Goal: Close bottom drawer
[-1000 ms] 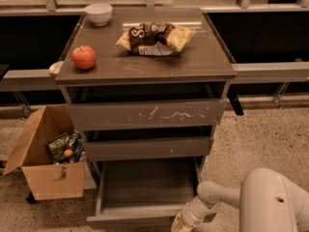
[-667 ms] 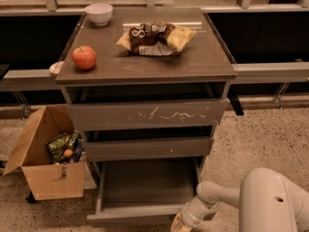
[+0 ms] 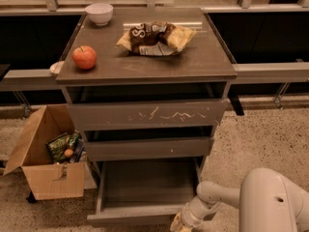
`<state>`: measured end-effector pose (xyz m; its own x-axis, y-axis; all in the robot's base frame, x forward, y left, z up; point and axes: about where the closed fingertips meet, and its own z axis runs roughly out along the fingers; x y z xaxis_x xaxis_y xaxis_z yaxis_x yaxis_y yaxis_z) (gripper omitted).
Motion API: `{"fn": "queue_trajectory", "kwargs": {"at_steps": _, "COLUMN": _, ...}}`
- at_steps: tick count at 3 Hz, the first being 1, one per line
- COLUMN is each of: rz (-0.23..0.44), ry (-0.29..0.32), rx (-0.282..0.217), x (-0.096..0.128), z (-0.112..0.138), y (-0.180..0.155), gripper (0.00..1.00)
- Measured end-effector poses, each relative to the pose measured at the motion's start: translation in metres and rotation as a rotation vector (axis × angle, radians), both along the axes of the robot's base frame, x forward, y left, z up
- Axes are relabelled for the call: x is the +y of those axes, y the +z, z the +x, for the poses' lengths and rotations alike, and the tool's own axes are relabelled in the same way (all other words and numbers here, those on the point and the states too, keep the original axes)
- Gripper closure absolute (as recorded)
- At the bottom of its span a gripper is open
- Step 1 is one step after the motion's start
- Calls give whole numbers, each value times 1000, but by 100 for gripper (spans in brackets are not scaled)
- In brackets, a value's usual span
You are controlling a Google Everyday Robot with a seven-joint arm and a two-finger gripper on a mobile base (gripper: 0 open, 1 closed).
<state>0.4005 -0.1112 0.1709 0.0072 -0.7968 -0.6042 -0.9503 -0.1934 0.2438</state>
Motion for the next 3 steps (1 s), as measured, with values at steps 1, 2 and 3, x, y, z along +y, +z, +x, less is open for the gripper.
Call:
{"fn": "queue_trajectory", "kwargs": {"at_steps": 1, "rz": 0, "ry": 0, "rx": 0, "x": 0, "z": 0, "y": 0, "gripper": 6}}
{"fn": "queue_trajectory", "kwargs": {"at_steps": 2, "rz": 0, "ry": 0, "rx": 0, "x": 0, "z": 0, "y": 0, "gripper": 0}}
{"fn": "queue_trajectory", "kwargs": {"at_steps": 3, "rz": 0, "ry": 0, "rx": 0, "x": 0, "z": 0, "y": 0, "gripper": 0}}
